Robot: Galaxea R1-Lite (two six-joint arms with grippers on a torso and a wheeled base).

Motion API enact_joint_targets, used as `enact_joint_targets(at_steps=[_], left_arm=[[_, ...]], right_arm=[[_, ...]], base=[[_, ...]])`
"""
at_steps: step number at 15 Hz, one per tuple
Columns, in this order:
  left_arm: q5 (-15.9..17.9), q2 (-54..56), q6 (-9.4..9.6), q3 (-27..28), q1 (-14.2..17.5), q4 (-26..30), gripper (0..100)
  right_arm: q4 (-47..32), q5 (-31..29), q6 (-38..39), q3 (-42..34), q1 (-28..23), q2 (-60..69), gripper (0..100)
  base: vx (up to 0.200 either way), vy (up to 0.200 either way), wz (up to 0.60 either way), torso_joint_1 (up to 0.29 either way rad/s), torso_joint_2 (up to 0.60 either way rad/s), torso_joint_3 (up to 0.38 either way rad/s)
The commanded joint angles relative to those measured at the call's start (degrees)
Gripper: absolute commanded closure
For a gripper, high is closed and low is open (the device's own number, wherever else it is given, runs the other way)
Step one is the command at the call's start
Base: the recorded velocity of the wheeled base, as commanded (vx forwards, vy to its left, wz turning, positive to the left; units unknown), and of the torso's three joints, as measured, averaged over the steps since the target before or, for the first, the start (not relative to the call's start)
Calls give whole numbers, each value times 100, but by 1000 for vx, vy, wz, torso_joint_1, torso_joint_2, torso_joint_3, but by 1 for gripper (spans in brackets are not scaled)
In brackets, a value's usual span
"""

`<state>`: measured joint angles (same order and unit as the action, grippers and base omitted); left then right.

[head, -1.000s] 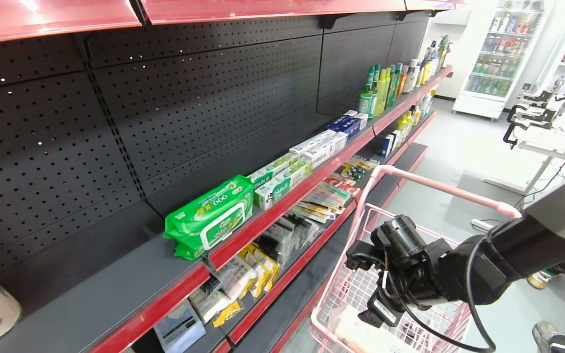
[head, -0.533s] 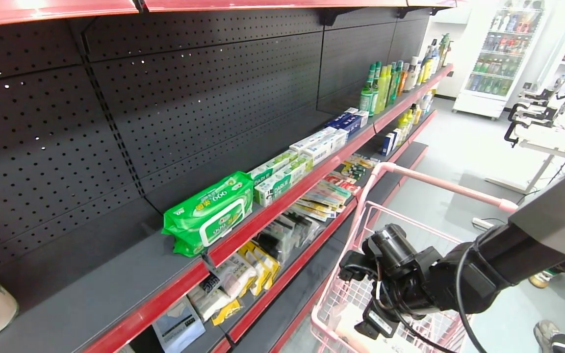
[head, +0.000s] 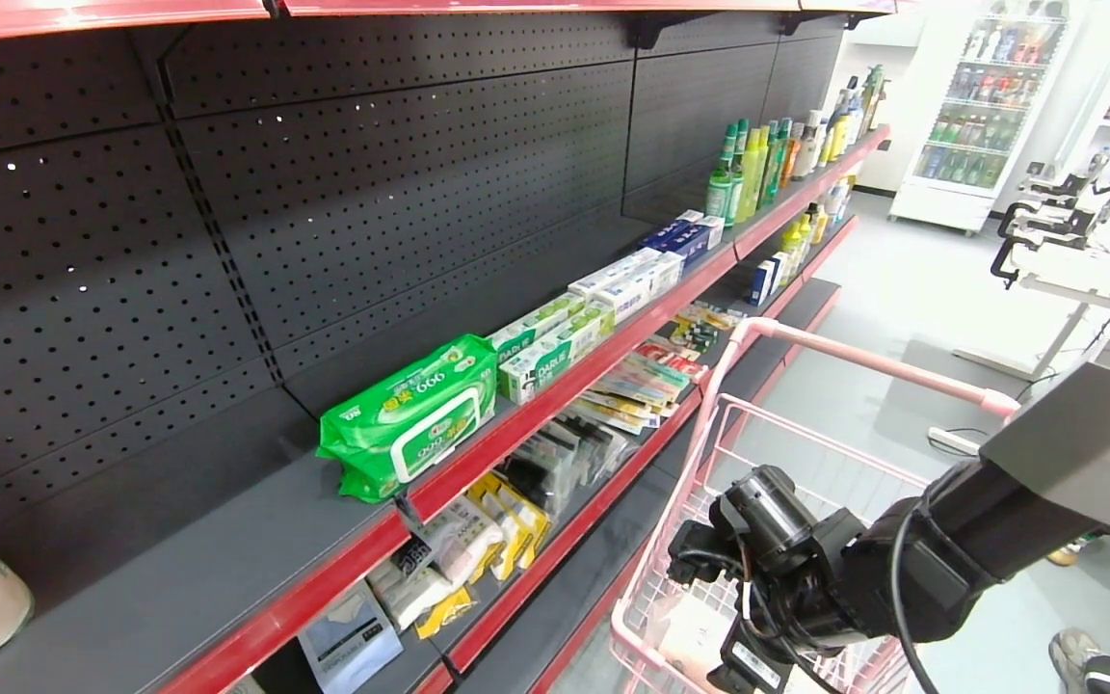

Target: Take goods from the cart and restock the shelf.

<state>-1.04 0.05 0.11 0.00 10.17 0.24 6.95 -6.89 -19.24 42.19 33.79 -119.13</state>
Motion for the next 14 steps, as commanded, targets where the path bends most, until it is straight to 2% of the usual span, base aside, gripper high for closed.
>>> enact_joint_targets(at_steps=[1, 6, 14], left_arm=[[-2, -5, -2, 9, 3, 2, 0], [-11, -5, -2, 0, 3, 2, 0], [-2, -5, -2, 0, 3, 2, 0]], right_arm=[[-1, 3, -1, -9, 5, -40, 0], [43, 3, 34, -18, 145, -243, 0], [290, -6, 8, 26, 92, -427, 0]], base=[[0, 0, 0, -95, 207, 124], [0, 0, 0, -79, 191, 100], [0, 0, 0, -97, 220, 124]])
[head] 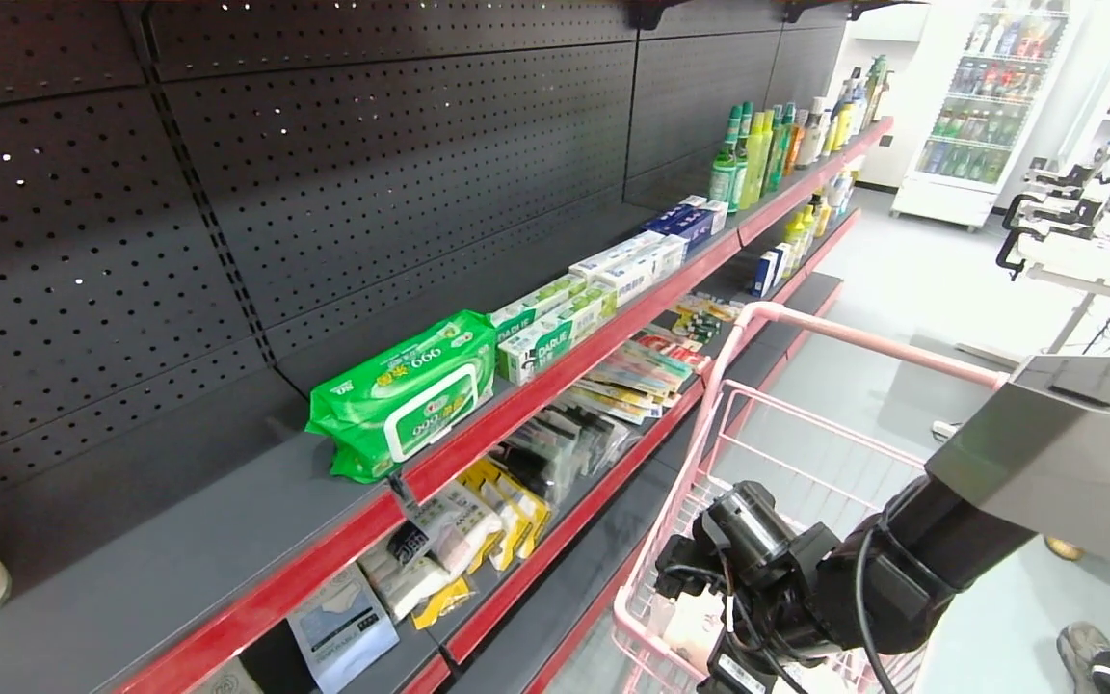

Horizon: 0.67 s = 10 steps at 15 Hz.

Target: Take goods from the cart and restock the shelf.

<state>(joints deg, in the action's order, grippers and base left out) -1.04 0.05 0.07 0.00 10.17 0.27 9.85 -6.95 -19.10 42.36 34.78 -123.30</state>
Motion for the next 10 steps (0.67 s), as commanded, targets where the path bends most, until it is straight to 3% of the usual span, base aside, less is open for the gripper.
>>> enact_joint_targets(at_steps=[1, 10], left_arm=[[-2, -5, 1, 9, 3, 0, 0], [-2, -5, 1, 9, 3, 0, 0]], right_arm=[[-1, -8, -6, 0, -33, -45, 0], [8, -17, -23, 26, -191, -37, 0]], base=[[0, 0, 0, 0, 0, 0], [0, 0, 0, -73, 179, 104]])
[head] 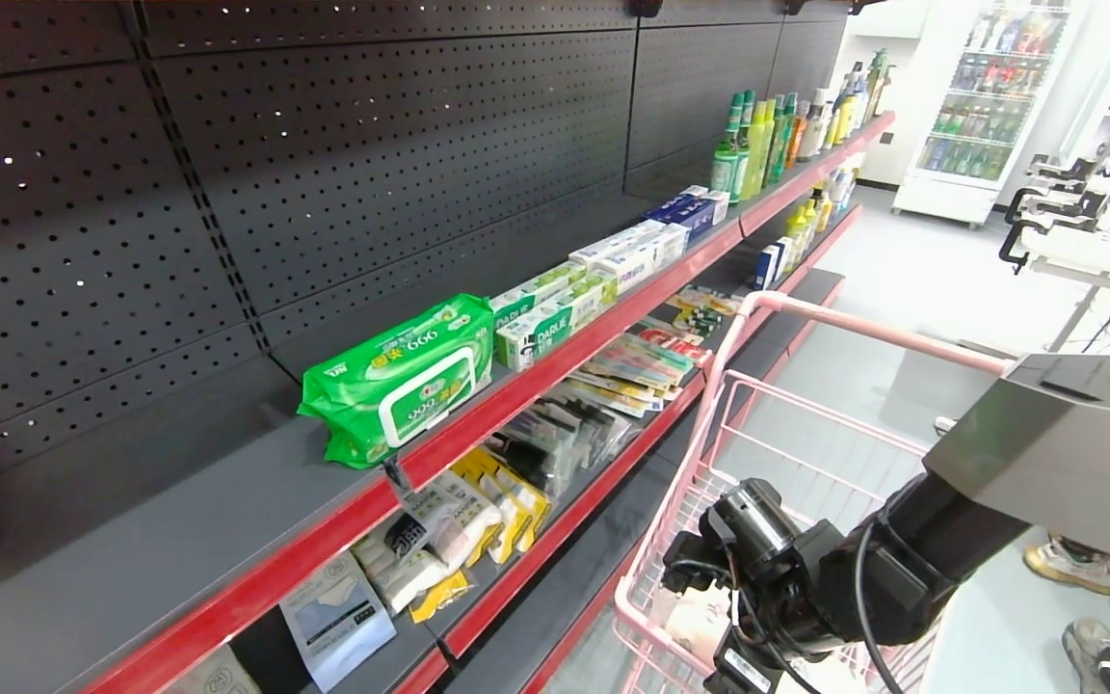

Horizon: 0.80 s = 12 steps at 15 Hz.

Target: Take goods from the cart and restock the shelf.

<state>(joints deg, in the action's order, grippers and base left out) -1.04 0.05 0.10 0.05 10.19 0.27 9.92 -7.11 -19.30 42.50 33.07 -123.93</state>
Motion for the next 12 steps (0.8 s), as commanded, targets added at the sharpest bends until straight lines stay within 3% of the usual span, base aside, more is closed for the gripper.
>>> enact_joint_targets(at_steps=[1, 6, 12], left_arm=[[-2, -5, -1, 4, 0, 0, 0], [-2, -5, -1, 4, 0, 0, 0], [-2, -5, -1, -5, 0, 0, 0]], right_arm=[[1, 8, -4, 13, -55, -8, 0], [449, 25, -303, 31, -363, -378, 0], [581, 69, -320, 400, -363, -755, 0]], base=[[0, 0, 0, -7, 51, 27], [0, 0, 0, 0, 0, 0], [0, 0, 0, 0, 0, 0]])
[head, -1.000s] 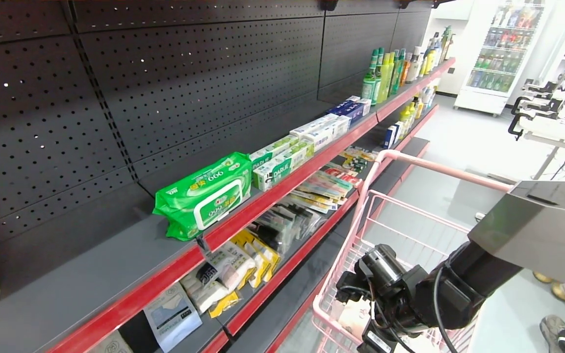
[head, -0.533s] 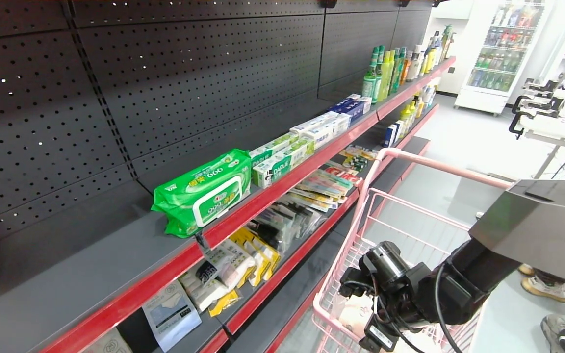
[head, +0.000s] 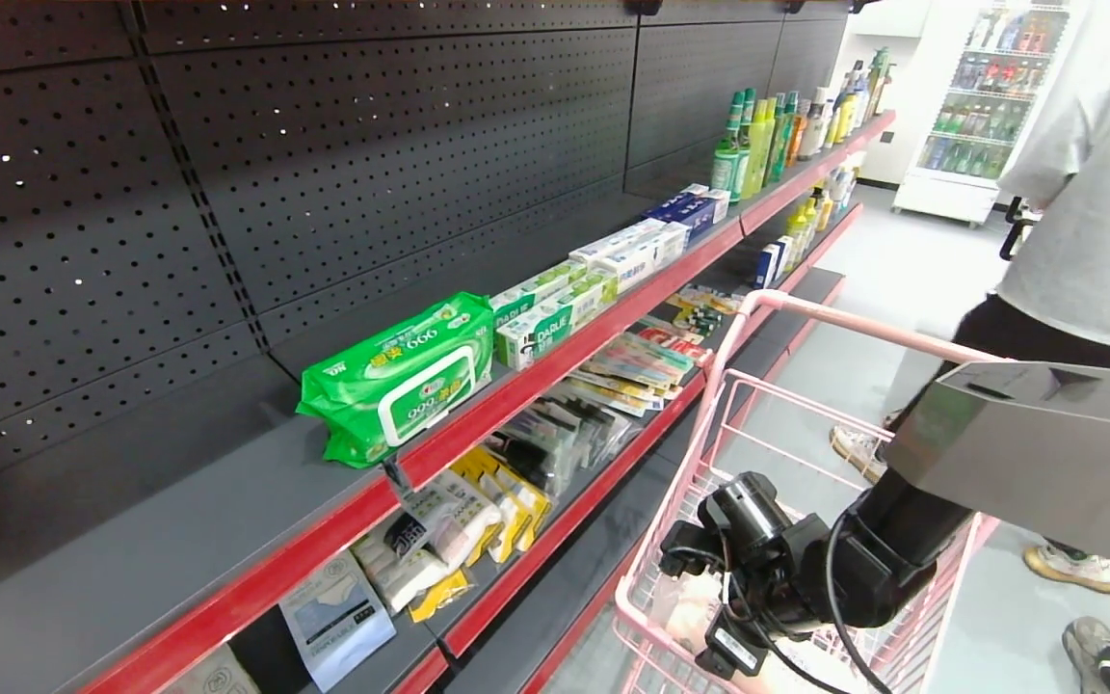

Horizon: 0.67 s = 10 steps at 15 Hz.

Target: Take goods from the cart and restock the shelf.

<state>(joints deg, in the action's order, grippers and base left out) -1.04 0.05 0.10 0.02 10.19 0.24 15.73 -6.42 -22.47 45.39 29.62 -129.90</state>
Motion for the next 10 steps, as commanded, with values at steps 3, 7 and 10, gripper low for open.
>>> enact_joint_targets(at_steps=[3, 7, 10], left_arm=[[-2, -5, -1, -2, 0, 2, 0], [-2, -5, -1, -2, 0, 2, 0], [-2, -5, -1, 6, 0, 2, 0]], right_arm=[[1, 1, -258, 216, -203, -220, 0], [9, 54, -495, 260, -378, -290, 0], [1, 133, -469, 348, -387, -369, 0]], base=[[0, 0, 0, 0, 0, 0], [0, 0, 0, 0, 0, 0], [0, 0, 0, 0, 0, 0]])
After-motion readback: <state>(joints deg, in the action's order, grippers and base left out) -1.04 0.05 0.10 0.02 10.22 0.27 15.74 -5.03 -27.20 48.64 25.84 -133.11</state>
